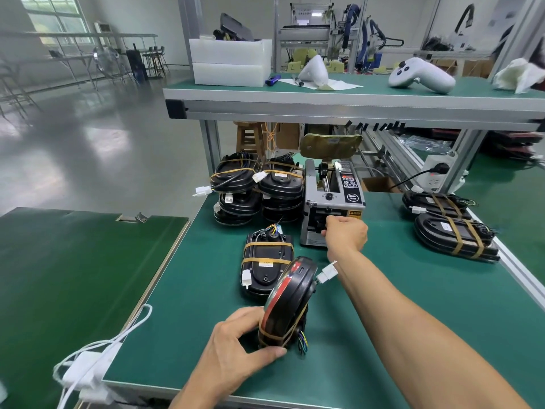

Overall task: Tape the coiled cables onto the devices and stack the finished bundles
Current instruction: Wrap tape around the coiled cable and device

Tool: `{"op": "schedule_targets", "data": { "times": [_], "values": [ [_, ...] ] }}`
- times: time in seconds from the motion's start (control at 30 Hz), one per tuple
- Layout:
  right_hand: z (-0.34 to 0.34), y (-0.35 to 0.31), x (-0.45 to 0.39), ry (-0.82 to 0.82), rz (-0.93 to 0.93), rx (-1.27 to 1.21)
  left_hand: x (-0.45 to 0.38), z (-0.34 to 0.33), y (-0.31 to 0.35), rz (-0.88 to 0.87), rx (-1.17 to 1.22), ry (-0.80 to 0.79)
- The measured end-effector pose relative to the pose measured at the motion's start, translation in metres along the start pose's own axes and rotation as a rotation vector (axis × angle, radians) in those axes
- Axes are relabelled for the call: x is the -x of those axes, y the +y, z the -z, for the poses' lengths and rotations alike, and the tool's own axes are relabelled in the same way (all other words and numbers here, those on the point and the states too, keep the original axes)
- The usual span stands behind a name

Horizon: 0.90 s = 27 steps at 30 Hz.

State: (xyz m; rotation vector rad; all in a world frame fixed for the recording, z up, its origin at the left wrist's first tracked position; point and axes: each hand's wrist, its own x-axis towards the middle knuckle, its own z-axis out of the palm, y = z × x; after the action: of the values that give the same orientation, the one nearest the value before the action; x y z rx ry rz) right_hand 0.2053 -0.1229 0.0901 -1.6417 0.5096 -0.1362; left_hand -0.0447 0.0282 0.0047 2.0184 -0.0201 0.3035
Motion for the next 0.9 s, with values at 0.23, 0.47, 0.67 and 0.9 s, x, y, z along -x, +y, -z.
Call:
{"op": "schedule_targets", "data": {
  "times": [0.23, 0.47, 0.67, 0.9],
  "values": [
    [-0.001, 0.000, -0.004, 0.017, -0.028, 0.045, 0.000, 0.000, 0.002, 0.004, 0.005, -0.003],
    [0.065, 0.024, 0.020, -0.416, 0.012, 0.095, 0.000, -0.001, 0.001, 0.009, 0.013, 0.005],
    [0.124, -0.027, 0.077, -0.833, 0.259, -0.078, 0.000, -0.001, 0.001, -0.006, 0.005, 0.000],
    [0.116, -0.044, 0.106, -0.928, 0.356, 0.178, 0.001, -0.001, 0.004, 0.004, 0.000, 0.006]
  ]
}}
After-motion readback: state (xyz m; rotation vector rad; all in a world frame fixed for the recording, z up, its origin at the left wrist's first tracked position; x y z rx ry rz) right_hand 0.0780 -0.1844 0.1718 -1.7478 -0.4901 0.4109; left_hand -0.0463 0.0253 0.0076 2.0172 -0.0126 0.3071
